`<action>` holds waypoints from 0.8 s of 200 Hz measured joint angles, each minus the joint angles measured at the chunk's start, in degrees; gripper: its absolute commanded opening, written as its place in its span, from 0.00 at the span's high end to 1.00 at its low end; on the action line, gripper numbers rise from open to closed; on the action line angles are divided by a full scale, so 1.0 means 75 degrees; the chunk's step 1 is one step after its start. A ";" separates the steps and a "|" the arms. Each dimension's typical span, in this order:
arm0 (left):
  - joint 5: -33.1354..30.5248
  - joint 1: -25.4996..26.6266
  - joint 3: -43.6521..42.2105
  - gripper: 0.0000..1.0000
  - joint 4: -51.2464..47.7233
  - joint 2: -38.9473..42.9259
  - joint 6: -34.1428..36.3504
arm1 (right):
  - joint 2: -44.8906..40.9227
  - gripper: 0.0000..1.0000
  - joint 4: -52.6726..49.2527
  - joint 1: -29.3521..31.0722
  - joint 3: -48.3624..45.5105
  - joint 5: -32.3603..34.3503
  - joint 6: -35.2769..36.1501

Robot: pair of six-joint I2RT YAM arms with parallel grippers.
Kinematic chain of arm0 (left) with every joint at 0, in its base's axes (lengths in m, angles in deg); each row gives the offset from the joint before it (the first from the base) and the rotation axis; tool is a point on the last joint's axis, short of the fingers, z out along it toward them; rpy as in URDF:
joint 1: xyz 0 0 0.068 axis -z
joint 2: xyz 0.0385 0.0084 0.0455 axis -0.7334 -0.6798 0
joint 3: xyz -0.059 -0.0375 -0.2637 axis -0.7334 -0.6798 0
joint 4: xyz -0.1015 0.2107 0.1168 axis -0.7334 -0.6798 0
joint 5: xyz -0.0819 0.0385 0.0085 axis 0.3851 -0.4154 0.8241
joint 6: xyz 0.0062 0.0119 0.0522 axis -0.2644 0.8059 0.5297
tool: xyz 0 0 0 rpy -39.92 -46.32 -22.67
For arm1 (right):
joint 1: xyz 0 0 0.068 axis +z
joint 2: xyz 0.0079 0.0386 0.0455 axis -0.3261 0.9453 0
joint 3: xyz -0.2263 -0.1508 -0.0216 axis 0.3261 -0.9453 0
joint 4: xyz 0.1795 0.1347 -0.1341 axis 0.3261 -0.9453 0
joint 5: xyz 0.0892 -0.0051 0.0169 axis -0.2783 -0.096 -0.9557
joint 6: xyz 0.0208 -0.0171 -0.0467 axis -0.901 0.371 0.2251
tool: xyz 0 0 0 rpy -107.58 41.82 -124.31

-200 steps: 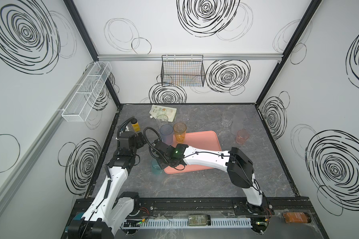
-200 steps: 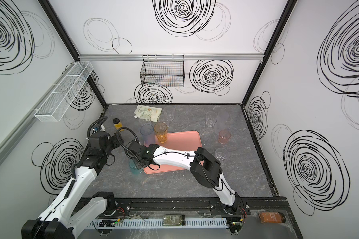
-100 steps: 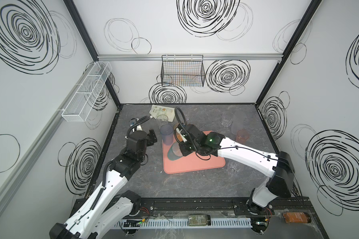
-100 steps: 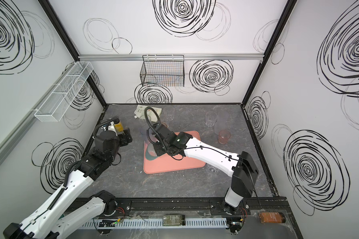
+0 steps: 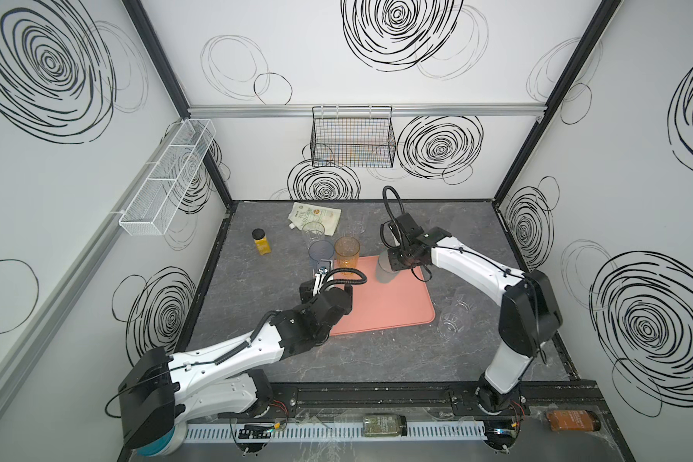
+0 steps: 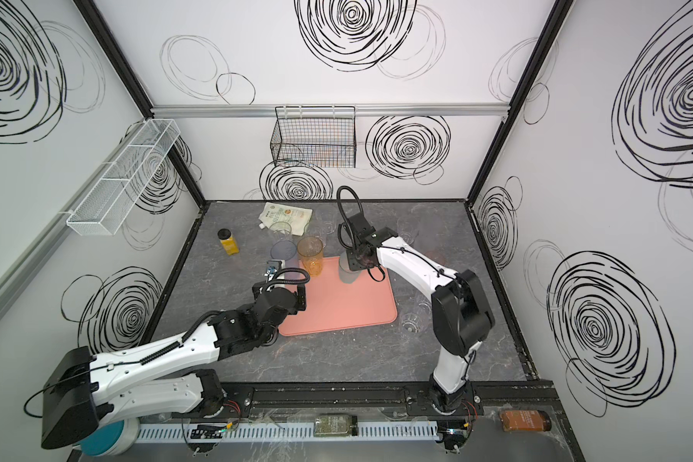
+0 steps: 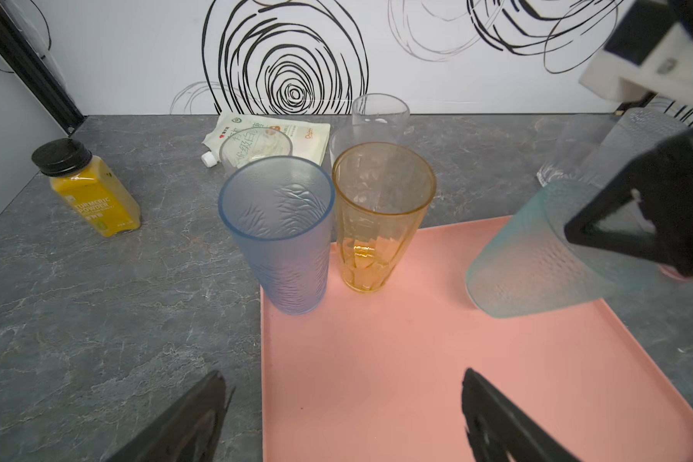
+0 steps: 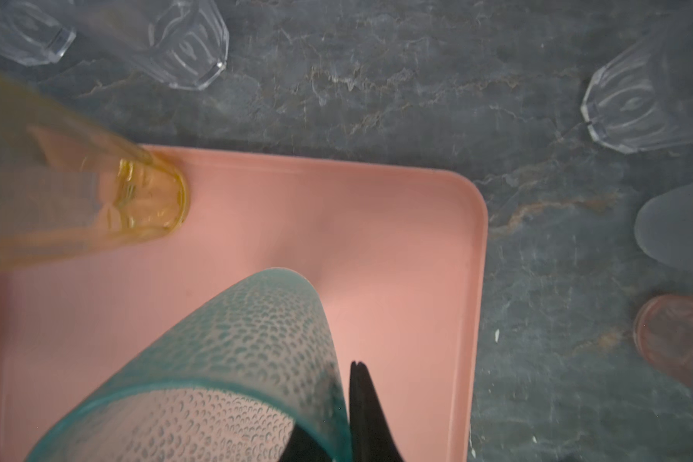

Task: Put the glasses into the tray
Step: 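Carry the teal cup beside the yellow cup while the left gripper nears the tray, then lower the teal cup onto the tray and open the right gripper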

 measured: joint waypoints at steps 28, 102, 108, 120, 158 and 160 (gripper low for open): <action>-0.0119 -0.0085 -0.0297 0.03 0.0487 0.0230 0.0090 | 0.0769 1.00 -0.0096 -0.0006 0.0606 0.0032 0.0076; 0.0035 -0.0985 -0.1102 0.04 0.0892 0.1026 0.0146 | 0.2148 0.97 -0.0778 0.0006 0.2535 0.0379 0.0291; 0.0047 -0.1026 -0.1102 0.04 0.0909 0.1055 0.0157 | 0.2183 0.96 -0.0848 0.0015 0.2608 0.0391 0.0309; 0.0076 -0.1093 -0.1110 0.04 0.0935 0.1113 0.0178 | 0.2197 0.94 -0.0892 0.0029 0.2640 0.0414 0.0321; 0.0178 -0.1192 -0.1230 0.04 0.1049 0.1212 0.0198 | 0.2206 0.77 -0.0935 0.0035 0.2669 0.0396 0.0373; 0.0181 -0.1195 -0.1236 0.04 0.1049 0.1212 0.0198 | 0.2215 0.76 -0.0941 0.0035 0.2675 0.0396 0.0364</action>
